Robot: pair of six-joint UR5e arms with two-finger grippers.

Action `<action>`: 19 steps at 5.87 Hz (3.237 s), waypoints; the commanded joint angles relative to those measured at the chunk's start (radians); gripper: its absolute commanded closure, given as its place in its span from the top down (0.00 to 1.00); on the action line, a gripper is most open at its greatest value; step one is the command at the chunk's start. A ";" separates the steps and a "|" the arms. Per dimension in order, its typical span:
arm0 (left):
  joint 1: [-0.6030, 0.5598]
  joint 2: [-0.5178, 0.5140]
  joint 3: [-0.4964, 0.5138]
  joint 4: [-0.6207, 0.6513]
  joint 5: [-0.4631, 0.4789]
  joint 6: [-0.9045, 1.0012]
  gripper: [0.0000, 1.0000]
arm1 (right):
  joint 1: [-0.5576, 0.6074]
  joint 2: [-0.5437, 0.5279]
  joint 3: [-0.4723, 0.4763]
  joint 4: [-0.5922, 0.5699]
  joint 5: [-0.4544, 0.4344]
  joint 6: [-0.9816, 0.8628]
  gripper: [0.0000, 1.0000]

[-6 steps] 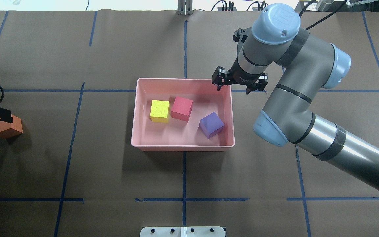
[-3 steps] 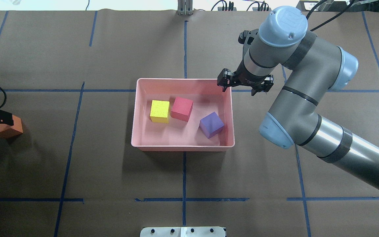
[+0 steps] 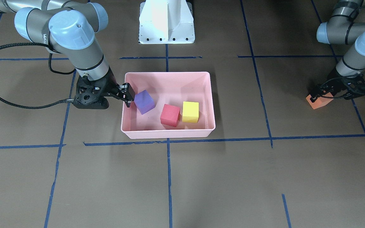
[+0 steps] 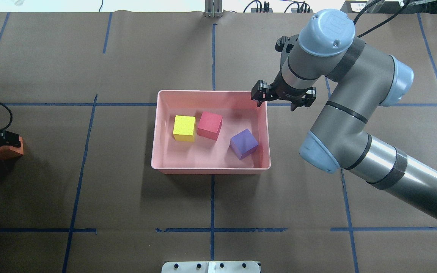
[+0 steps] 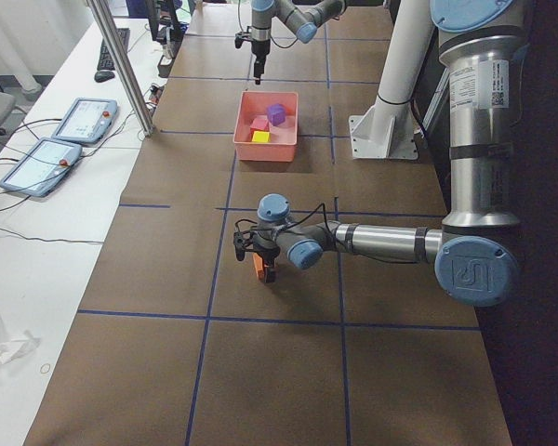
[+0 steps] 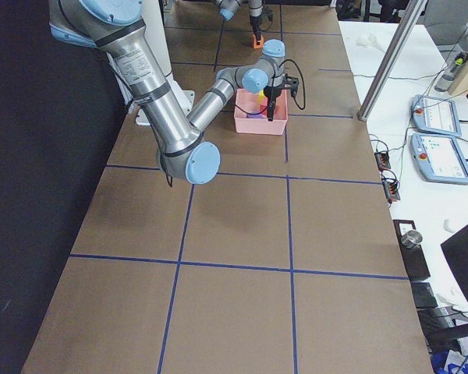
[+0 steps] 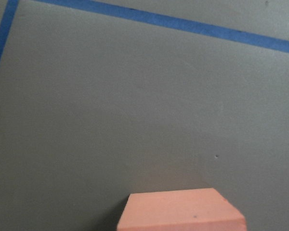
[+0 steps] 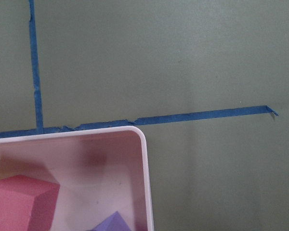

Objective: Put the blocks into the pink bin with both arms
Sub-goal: 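Grasp the orange block with the left gripper while the right gripper rises, then carry the orange block into the bin with the left gripper and release it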

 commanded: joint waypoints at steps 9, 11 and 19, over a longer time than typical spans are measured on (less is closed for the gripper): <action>0.059 -0.421 -0.233 0.319 -0.016 -0.014 0.41 | 0.235 -0.361 0.188 0.002 0.149 -0.548 1.00; 0.156 -0.663 -0.258 0.620 0.020 -0.073 0.41 | 0.425 -0.533 0.205 0.004 0.245 -0.877 1.00; 0.223 -0.637 -0.329 0.767 0.063 0.183 1.00 | 0.772 -0.897 0.219 0.014 0.291 -1.430 1.00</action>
